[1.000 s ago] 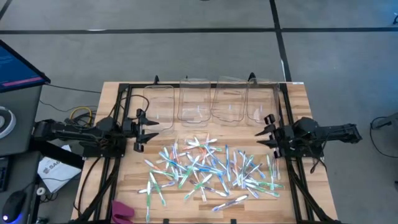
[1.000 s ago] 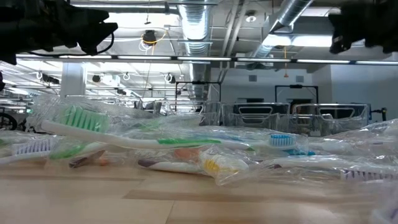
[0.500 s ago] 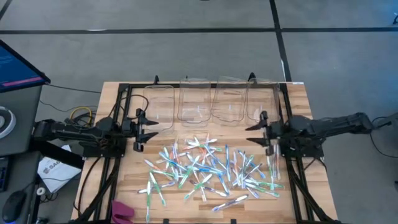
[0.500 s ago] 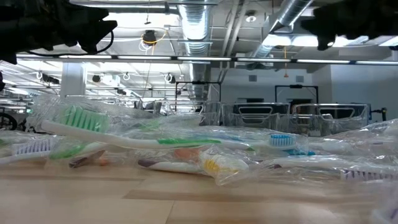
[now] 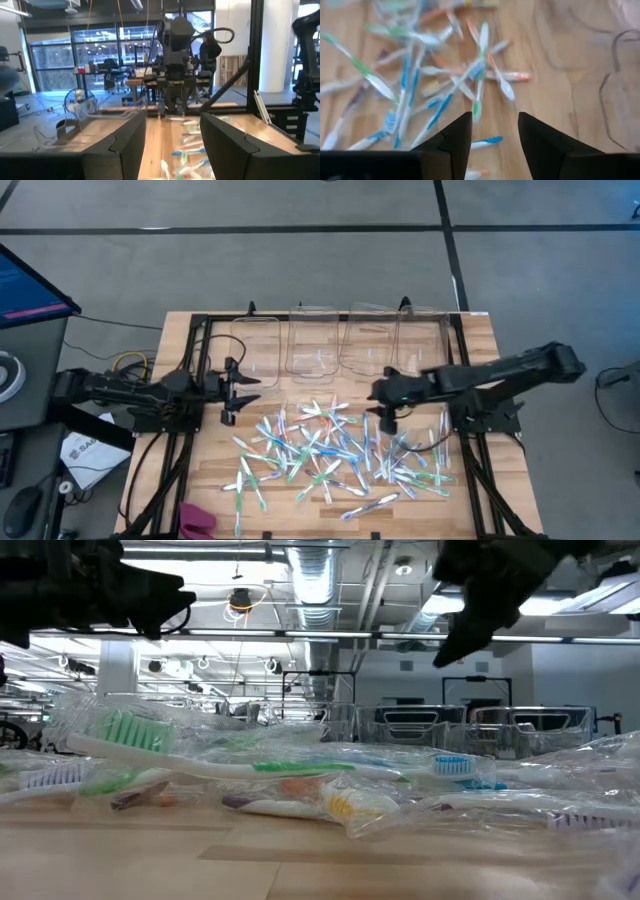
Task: Pick & Place Toothbrushes
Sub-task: Put the green toothbrush into the middle right transparent bin
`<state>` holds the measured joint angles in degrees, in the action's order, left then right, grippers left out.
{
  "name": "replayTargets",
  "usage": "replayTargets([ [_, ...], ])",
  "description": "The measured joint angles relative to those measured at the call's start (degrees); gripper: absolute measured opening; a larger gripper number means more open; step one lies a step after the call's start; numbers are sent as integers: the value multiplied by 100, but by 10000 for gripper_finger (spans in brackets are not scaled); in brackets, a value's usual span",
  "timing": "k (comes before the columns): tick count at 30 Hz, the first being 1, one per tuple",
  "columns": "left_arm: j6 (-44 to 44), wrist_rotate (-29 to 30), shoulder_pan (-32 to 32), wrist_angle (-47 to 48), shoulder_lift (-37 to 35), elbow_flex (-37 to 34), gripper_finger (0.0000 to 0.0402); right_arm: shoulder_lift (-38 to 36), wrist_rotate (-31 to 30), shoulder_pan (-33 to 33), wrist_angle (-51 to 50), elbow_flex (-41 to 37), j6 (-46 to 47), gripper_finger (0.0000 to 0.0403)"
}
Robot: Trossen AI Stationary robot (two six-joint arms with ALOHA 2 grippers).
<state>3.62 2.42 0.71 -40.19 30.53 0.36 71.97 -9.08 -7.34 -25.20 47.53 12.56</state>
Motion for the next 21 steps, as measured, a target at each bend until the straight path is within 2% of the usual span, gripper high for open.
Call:
replayTargets([
  [6,-2,-2,0,-220,74,0,181,1319,162,117,-411,736,-28,139],
  [11,-4,-4,0,-234,76,0,181,2127,327,248,-882,1206,116,128],
  [14,-3,-8,0,-240,76,0,181,2501,380,332,-1060,1383,328,128],
  [21,-2,-7,0,-279,78,1,181,2868,1075,345,-1298,1942,417,140],
])
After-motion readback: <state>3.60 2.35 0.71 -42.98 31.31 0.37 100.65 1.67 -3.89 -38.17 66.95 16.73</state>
